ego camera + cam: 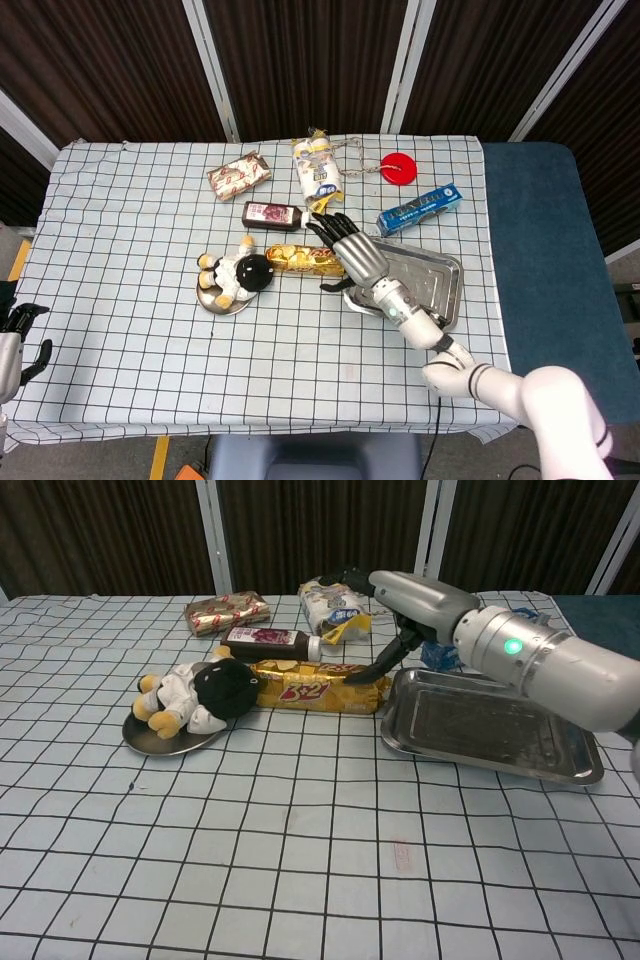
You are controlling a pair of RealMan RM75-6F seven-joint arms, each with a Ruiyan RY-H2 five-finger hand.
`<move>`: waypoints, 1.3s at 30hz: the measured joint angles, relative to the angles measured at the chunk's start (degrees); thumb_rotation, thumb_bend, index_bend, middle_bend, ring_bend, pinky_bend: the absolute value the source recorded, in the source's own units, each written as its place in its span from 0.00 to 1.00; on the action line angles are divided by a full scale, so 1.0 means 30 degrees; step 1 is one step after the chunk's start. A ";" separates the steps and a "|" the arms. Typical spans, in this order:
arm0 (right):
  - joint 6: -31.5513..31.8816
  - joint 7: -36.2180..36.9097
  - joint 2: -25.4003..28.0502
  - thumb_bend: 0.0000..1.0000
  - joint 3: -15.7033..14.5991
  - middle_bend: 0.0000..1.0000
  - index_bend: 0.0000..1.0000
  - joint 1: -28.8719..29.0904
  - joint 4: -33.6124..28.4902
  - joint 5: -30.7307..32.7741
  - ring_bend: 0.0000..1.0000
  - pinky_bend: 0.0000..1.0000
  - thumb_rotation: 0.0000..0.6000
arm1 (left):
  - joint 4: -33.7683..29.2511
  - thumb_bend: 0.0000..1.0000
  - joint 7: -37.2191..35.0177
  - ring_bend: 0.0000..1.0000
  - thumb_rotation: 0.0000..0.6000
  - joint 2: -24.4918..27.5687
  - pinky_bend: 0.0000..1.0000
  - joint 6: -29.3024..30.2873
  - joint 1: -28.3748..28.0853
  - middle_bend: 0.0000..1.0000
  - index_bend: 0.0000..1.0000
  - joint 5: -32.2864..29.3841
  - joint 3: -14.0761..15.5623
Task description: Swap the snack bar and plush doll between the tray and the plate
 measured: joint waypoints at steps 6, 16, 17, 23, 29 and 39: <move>0.2691 -0.5174 0.6155 0.11 -0.1203 0.00 0.00 -0.3856 -0.9434 0.1291 0.00 0.03 1.00 | -0.0117 0.42 0.0241 0.15 1.00 -0.0033 0.12 -0.0138 -0.0067 0.28 0.29 0.0288 0.0220; 0.8374 -0.6433 1.0565 0.08 -0.3334 0.00 0.00 -1.0143 -1.1593 0.1147 0.00 0.02 1.00 | -0.0213 0.42 0.1190 0.14 1.00 -0.0547 0.12 -0.1556 -0.1060 0.21 0.21 0.0254 0.0184; 0.8921 -0.6412 1.0435 0.08 -0.3466 0.00 0.00 -1.0606 -1.0954 0.1035 0.00 0.02 1.00 | -0.0276 0.42 0.1365 0.12 1.00 -0.0595 0.12 -0.1746 -0.1241 0.17 0.19 0.0278 0.0145; 1.2884 -0.5055 0.9235 0.08 -0.3739 0.00 0.00 -1.3314 -0.7683 -0.0091 0.00 0.02 1.00 | -0.1083 0.42 0.2362 0.00 1.00 -0.0741 0.09 -0.4141 -0.2735 0.00 0.00 -0.0040 -0.0131; 1.4989 -0.3199 0.8746 0.08 -0.3729 0.00 0.00 -1.4651 -0.6862 -0.2023 0.00 0.02 1.00 | -0.1828 0.42 0.3848 0.00 1.00 -0.1198 0.07 -0.8250 -0.5391 0.00 0.00 -0.1948 -0.0875; 1.4853 -0.2696 0.8733 0.08 -0.3533 0.00 0.00 -1.5278 -0.6556 -0.3175 0.00 0.02 1.00 | -0.0585 0.41 0.6334 0.00 1.00 -0.4153 0.04 -1.0665 -0.8944 0.00 0.00 -0.5194 -0.2387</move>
